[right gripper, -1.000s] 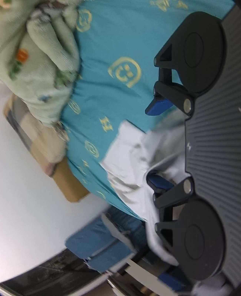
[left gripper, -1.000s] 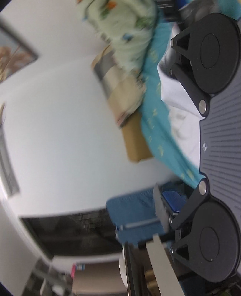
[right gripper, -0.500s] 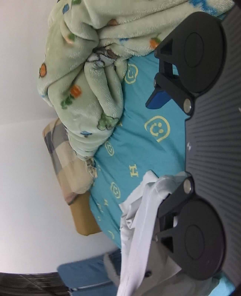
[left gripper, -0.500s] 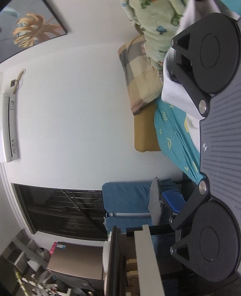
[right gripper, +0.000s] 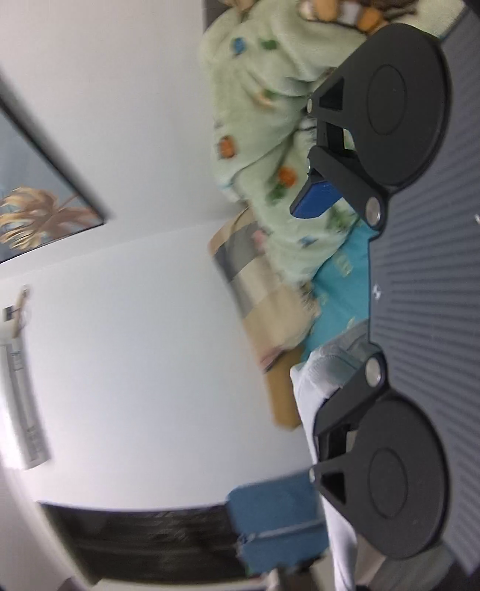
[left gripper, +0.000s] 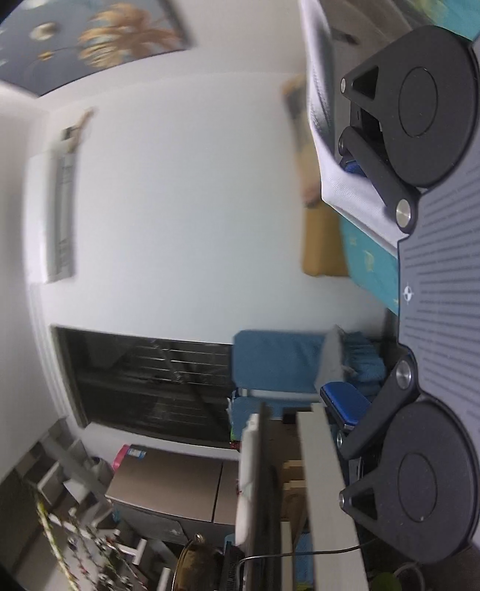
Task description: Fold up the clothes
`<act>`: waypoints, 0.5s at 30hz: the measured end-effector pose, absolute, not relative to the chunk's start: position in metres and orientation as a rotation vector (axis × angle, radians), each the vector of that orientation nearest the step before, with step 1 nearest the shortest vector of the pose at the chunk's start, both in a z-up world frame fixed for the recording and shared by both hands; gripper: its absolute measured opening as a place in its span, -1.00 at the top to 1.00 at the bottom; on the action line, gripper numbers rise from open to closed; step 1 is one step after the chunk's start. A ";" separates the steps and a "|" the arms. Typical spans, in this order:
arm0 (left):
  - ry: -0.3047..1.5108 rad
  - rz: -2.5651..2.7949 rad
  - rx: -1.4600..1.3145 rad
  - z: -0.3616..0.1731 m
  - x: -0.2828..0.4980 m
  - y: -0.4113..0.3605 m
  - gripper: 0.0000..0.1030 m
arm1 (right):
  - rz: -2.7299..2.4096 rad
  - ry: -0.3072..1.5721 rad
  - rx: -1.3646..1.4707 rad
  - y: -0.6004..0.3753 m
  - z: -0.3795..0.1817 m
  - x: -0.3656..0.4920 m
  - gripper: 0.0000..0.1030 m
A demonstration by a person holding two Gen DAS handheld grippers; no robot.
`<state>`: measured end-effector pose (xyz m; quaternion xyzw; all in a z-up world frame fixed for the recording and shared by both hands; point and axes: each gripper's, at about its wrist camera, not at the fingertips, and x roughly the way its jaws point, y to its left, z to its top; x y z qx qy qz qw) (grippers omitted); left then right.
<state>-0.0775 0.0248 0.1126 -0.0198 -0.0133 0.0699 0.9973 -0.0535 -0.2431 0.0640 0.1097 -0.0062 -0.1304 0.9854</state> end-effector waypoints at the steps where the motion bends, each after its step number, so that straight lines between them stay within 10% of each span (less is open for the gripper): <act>1: -0.038 0.133 -0.063 0.133 -0.085 0.029 -1.00 | -0.251 -0.029 0.209 -0.242 0.083 -0.062 -0.70; 15: -0.334 0.018 -0.138 0.458 -0.165 0.038 -1.00 | -0.111 -0.275 0.160 -0.269 0.410 -0.143 -0.73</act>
